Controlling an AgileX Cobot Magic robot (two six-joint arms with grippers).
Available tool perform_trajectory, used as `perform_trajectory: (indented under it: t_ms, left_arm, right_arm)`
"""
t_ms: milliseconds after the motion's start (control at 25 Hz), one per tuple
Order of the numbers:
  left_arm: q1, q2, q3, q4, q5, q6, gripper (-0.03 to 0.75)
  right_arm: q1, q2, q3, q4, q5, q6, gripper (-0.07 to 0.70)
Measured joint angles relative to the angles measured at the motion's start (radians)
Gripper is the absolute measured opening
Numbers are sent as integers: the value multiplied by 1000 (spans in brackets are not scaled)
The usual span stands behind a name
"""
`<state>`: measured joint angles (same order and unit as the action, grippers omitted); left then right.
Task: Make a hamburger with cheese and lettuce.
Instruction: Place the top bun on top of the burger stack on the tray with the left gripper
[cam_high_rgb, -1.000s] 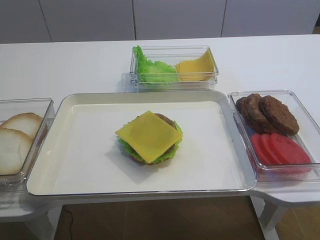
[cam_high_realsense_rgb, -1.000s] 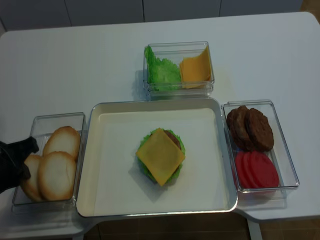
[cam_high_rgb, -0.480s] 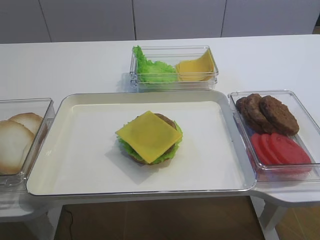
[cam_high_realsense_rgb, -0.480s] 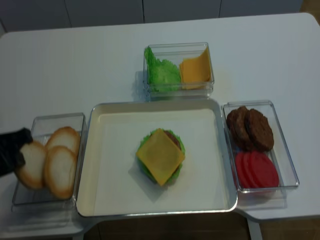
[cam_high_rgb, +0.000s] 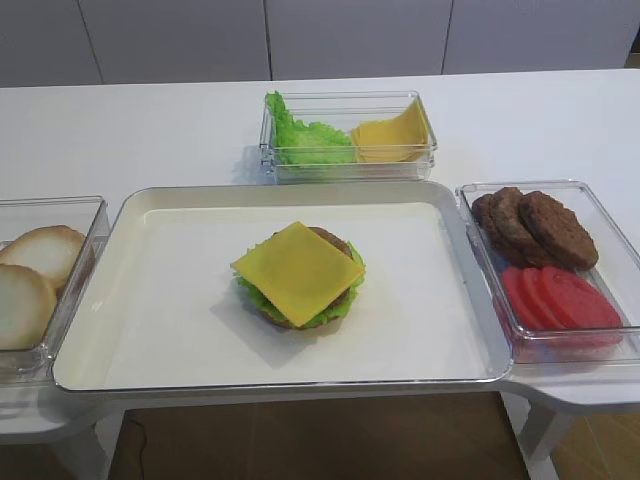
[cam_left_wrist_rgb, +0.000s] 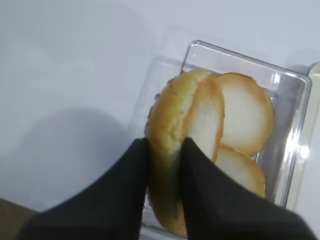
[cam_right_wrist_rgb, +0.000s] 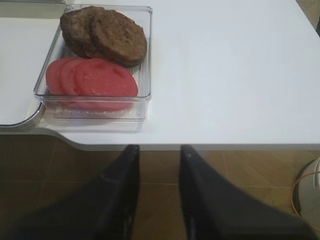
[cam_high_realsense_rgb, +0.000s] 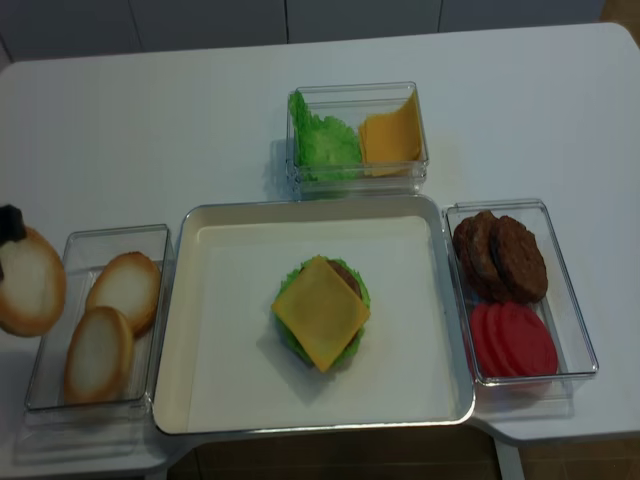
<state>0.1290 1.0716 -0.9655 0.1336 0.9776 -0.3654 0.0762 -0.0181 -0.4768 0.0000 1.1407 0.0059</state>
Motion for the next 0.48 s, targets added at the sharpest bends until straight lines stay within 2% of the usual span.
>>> perform_trajectory:
  t_ms: [120,240,480]
  left_arm:
    - [-27,0,-48,2,29,46,147]
    - [-89,0,-87,10,60,87,147]
    - [-271,0,-140,21,91,99,147]
  right_arm:
    - [0,0,0,0,0,0,227]
    - [0,0,0,0,0,0,228]
    - [0,0,0,0,0,-6,228]
